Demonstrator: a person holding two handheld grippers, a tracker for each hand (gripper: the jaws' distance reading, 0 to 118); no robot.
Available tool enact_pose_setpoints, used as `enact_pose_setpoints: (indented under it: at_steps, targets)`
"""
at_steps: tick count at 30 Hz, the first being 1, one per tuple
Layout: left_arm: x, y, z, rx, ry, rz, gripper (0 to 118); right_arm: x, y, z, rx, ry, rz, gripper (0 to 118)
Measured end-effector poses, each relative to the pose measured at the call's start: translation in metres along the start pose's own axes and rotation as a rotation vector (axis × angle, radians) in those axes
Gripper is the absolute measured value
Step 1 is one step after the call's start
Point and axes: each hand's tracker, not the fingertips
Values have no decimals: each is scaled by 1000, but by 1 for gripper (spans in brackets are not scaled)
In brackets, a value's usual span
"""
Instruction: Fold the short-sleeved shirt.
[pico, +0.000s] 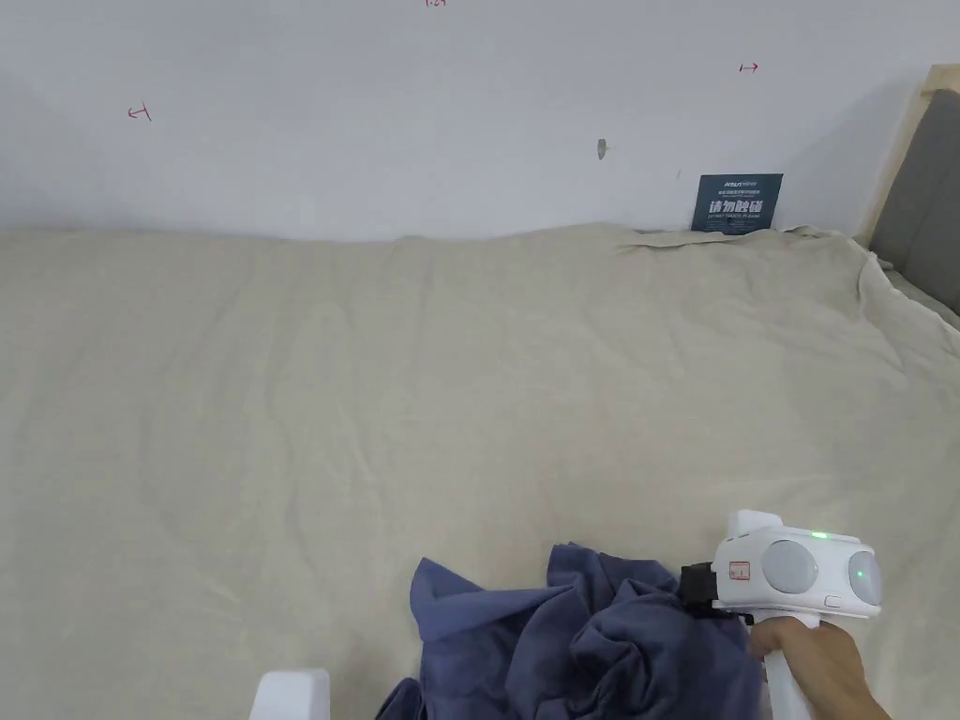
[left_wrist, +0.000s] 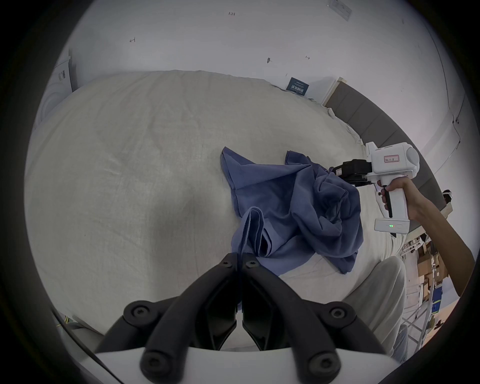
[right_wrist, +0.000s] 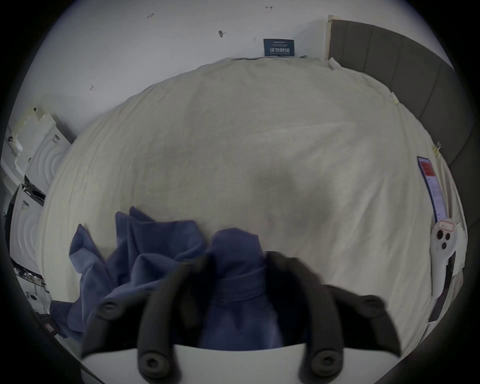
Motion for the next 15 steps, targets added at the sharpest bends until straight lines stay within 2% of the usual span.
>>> enact_pose_setpoints:
  at_steps: [1, 2, 7, 15]
  targets:
    - [1, 0, 1, 0, 1, -1, 0, -2, 0, 2, -4, 0, 0, 21]
    - [1, 0, 1, -1, 1, -2, 0, -4, -2, 6, 5, 9, -4, 9]
    - [1, -2, 6, 4, -9, 1, 0, 5, 5, 26, 83, -10, 44, 8]
    - [1, 17, 30, 82, -104, 59, 0, 15, 21, 121, 302, 66, 78, 8]
